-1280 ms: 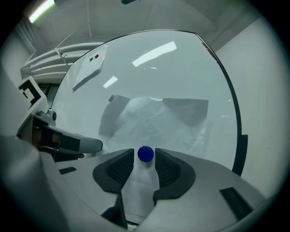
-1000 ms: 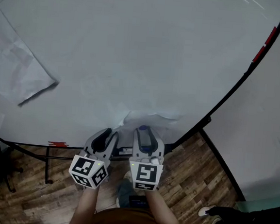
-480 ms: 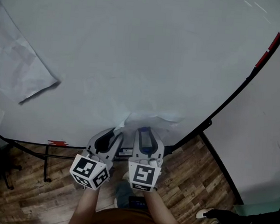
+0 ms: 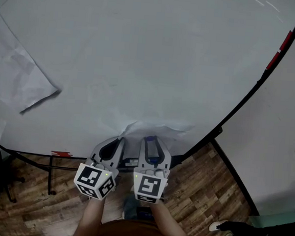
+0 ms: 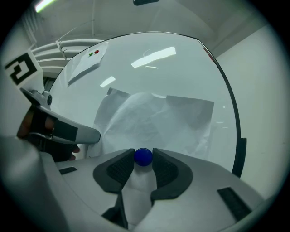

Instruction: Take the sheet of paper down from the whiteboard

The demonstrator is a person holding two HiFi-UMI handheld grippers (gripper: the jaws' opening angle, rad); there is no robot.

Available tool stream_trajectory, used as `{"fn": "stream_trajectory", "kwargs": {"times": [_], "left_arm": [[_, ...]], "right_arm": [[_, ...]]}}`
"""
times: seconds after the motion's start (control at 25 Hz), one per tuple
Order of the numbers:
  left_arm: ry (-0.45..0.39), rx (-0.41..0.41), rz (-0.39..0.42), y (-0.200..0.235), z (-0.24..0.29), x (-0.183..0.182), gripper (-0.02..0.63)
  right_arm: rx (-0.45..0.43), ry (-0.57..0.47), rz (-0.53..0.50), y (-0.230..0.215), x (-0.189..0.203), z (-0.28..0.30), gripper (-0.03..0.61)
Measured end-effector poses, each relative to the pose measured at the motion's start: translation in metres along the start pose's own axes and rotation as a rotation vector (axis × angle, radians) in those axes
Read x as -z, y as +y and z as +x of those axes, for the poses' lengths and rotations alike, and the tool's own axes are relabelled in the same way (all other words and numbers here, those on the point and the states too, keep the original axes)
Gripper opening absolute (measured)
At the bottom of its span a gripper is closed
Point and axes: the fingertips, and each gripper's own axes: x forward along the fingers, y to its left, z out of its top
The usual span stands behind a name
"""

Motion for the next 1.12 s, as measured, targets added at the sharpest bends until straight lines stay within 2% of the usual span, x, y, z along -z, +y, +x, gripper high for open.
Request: {"fn": "stream_trajectory", "kwargs": {"times": [0.56,1.12], "left_arm": [[-0.021,0.018,-0.154,0.006,0.0,0.0,0.024],[-0.054,0.001,-0.234,0.01,-0.022,-0.007,0.023]], "right_arm": [[-0.023,0.009,-0.031,0.001,-0.005,-0.01,0.137],[-0.01,0.004,-0.033,-0.008,-0.01,-0.026,0.138]]}}
